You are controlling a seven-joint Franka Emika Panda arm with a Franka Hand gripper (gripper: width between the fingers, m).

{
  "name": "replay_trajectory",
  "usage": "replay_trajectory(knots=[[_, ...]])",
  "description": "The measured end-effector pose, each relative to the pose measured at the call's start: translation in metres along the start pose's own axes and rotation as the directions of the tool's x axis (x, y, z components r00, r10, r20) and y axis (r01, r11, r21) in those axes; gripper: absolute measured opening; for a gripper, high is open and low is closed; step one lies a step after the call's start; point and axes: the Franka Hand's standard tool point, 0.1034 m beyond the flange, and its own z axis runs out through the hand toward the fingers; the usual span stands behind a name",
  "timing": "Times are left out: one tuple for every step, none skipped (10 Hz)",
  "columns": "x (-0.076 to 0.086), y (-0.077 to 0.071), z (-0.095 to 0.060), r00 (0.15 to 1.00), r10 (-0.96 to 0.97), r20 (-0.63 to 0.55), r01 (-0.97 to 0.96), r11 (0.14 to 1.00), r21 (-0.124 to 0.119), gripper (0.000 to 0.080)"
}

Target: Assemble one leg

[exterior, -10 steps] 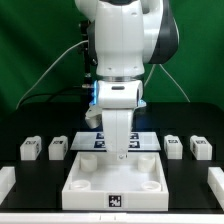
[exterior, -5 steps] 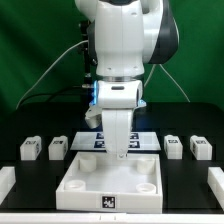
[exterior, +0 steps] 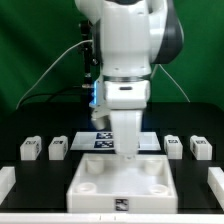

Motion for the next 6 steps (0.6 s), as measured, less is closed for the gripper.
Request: replay_trajectory(knots=[[0.015, 0.011, 0.001, 0.999, -0.042, -0.014, 0.042, 0.999, -0.008, 0.0058], [0.029, 0.020, 0.001, 0.998, -0.051, -0.026, 0.051, 0.999, -0.018, 0.0058], [0.043, 0.028, 0.001, 0.997, -0.061, -0.038, 0.060, 0.998, -0.029, 0.0058], [0.050, 0.034, 0.002, 0.997, -0.066, -0.043, 0.065, 0.997, -0.035, 0.0058], [0.054, 0.035, 0.002, 0.998, -0.053, -0.041, 0.052, 0.998, -0.022, 0.0058], [0.058, 0.036, 0.003, 0.998, -0.048, -0.038, 0.048, 0.999, -0.005, 0.0058]])
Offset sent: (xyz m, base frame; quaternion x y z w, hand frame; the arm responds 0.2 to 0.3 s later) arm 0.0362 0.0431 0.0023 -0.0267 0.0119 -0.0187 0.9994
